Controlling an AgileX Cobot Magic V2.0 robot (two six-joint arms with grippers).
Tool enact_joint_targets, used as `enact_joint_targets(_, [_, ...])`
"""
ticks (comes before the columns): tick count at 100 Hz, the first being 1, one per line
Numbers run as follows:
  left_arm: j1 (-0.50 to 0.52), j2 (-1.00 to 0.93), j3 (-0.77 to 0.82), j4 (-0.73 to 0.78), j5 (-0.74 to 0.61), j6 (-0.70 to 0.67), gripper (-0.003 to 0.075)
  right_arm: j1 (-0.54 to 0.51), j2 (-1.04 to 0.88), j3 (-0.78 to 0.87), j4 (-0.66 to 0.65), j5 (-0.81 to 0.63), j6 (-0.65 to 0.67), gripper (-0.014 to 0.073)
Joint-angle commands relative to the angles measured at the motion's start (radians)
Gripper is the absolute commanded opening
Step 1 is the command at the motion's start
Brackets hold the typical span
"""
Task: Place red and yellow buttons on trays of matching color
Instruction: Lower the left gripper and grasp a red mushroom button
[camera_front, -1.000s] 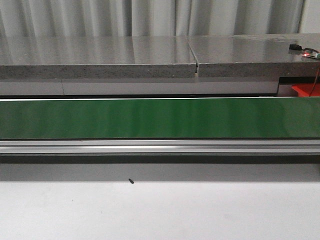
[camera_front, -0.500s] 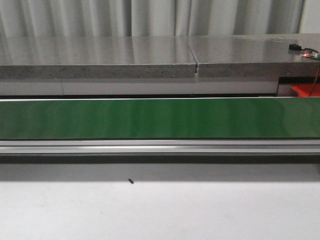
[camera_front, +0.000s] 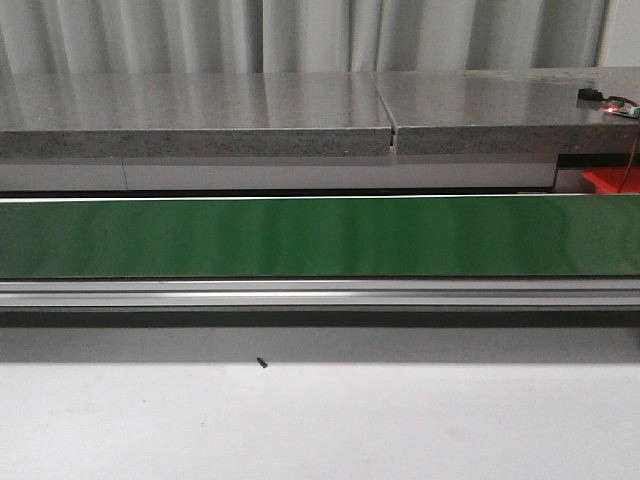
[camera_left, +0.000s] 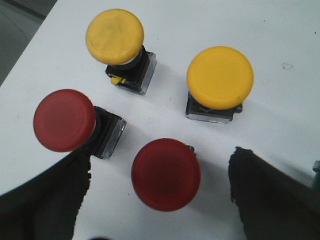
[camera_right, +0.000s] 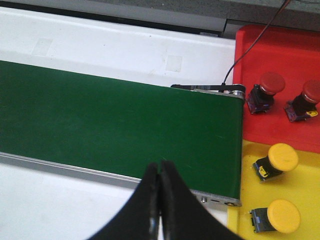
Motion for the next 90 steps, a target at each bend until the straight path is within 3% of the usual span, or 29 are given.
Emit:
enact_joint_targets(1, [0.002, -0.026, -0.049, -0.006, -0.029, 0.001, 0.0543, 0.002, -0.007, -0.026, 0.002, -0.055, -0.009, -0.0068])
enact_joint_targets(90, [0.002, 0.077, -0.112, -0.058, -0.001, 0.052, 0.0543, 0.002, -0.007, -0.026, 0.002, -0.054, -0.009, -0.0068])
